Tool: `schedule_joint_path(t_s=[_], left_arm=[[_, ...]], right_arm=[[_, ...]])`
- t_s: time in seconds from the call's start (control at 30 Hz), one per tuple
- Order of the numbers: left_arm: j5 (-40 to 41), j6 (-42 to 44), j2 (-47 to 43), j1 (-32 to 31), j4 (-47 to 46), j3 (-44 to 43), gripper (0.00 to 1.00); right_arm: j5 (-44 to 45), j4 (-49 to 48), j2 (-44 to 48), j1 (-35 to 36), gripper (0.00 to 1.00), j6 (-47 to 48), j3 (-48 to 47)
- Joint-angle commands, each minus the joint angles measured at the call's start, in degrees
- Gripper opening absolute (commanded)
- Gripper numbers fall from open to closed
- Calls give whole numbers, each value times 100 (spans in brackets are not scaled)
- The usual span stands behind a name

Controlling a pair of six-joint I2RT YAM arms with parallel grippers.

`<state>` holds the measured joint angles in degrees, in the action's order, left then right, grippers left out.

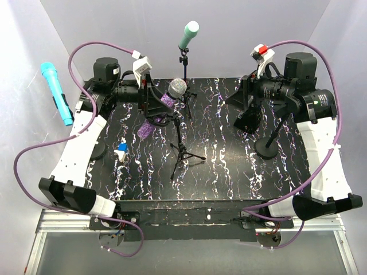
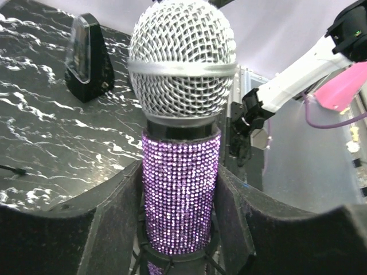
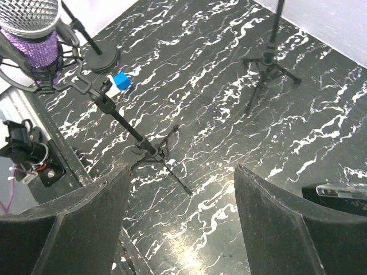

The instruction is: Remove the microphone from the stand

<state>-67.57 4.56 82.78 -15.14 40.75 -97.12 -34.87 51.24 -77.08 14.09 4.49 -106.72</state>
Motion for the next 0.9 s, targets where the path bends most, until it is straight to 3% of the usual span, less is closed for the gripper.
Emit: schedule_joint_path(t_s=[0.0,0.1,0.3,0.57,0.8,0.87], left_arm=[[112,555,-474,-7,-226,-26,57],[218,529,-509,-24,-226,-17,67],[384,712,-632,-24,308,-254,77],[999,2400,-684,-25,3472,-1388,98],[1913,1918,-1352,-24,3089,-704,98],[2151,1428,-1379,-24,3026,-545,98]], right_arm=[[-625,-106,149,68,79,184,-33],[-889,-115,132,120,80,149,-33],[-1127,-167,202,314,80,61,107],[-1461,-763,492,691,85,17,511],[-1460,-1651,89,1104,90,-588,239],[-1505,-1880,-140,1236,90,-800,169]])
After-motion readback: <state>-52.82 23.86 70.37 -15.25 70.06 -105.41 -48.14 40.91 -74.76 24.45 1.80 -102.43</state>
